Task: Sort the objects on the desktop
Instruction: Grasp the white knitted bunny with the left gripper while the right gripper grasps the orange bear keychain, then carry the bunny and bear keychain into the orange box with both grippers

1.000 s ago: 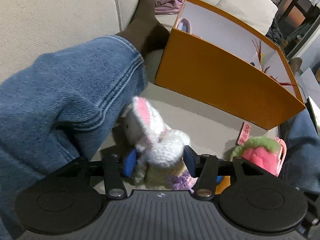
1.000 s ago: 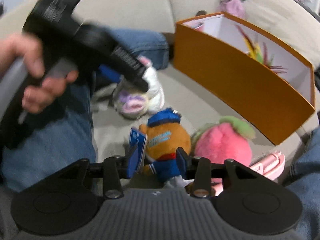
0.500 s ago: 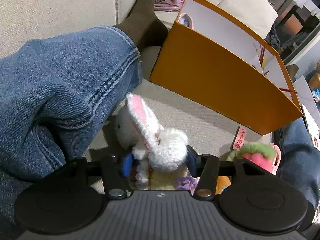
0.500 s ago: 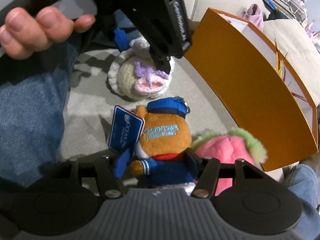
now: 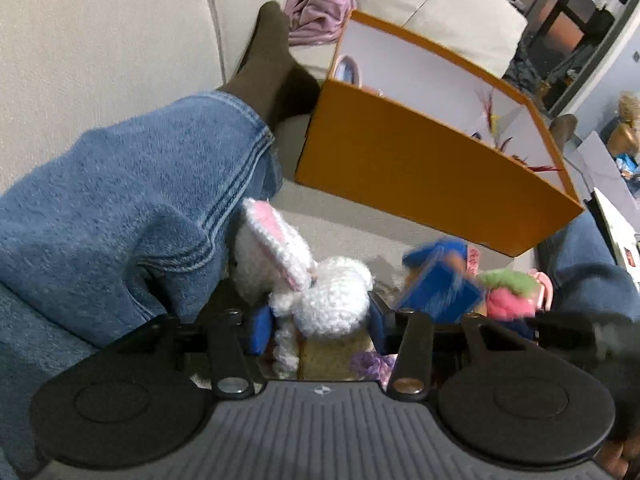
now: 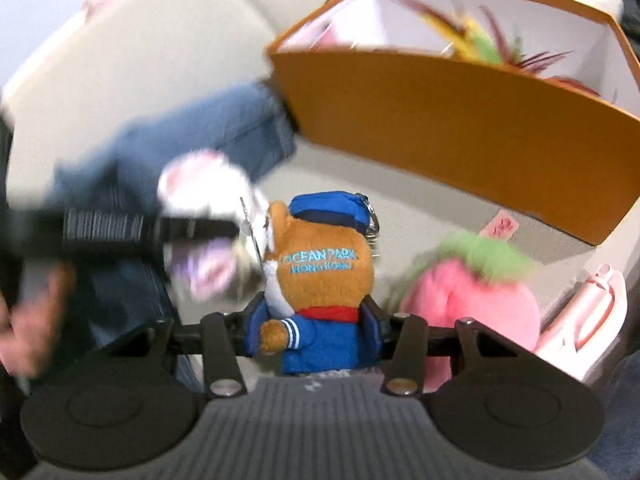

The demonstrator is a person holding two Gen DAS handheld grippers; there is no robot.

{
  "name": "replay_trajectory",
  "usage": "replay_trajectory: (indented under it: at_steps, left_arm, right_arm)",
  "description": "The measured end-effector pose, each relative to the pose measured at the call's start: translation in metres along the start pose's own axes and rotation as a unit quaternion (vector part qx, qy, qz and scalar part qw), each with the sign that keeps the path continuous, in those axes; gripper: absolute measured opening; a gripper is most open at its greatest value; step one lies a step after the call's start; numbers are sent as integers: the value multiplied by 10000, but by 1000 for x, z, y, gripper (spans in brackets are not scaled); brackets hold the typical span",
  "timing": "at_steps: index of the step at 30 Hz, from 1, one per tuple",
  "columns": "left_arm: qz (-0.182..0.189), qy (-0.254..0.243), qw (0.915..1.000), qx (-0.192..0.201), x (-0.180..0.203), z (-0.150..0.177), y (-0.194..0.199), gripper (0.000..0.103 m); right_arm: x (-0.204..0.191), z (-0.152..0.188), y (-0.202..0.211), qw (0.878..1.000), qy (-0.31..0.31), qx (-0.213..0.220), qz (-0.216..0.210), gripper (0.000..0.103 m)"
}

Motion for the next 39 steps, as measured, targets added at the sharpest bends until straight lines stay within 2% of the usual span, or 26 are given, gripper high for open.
replay_trajectory:
  at_steps: [4,8,14,21,24,26,30,35,39]
  left_arm:
    - [181,-97,9995,230,5,-6,16,54]
    - [276,-412,9970,600,19,-22,44,54]
    - [439,-941,9856,1332,44,-68,93,54]
    - [720,-1153,9742,1800,65,-123,108,54]
    - [922,-1190,9717,1818,68,-147,102,53]
    - [880,-1163,9737,1748,68,-165,89,53]
    - [857,-1256,9721,1786,71,-193,69,53]
    - [983,-1481,9723,1519,84,-216,23,53]
    - [825,-1760,9741,1152,91,-213,-23,53]
  right_arm:
    - [6,-20,11,9982,-461,212,-335,50]
    - [-2,-44,32,9947,-569,437,-736,50]
    - [-7,-109,81,9895,-394,1117,-828,50]
    - [-7,-164,109,9821,-392,1642,-834,50]
    - [1,-186,109,9801,-495,1768,-755,50]
    - [12,-199,107,9790,-576,1838,-669,50]
    - [40,-222,87,9781,-794,1867,-467,50]
    - [78,-241,44,9816,-1088,1539,-293,50]
    - [109,-236,11,9807,-1551,1150,-317,50]
Point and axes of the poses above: each gripper's, at about its wrist camera, not at the fingertips, and y roughly against the way its jaws point, x to its right, z to its underside, the point moved 6 cm from there along -y, roughly the way its jaws point, and after that the axes turned 4 degrees about y, right-handed, at the moved point
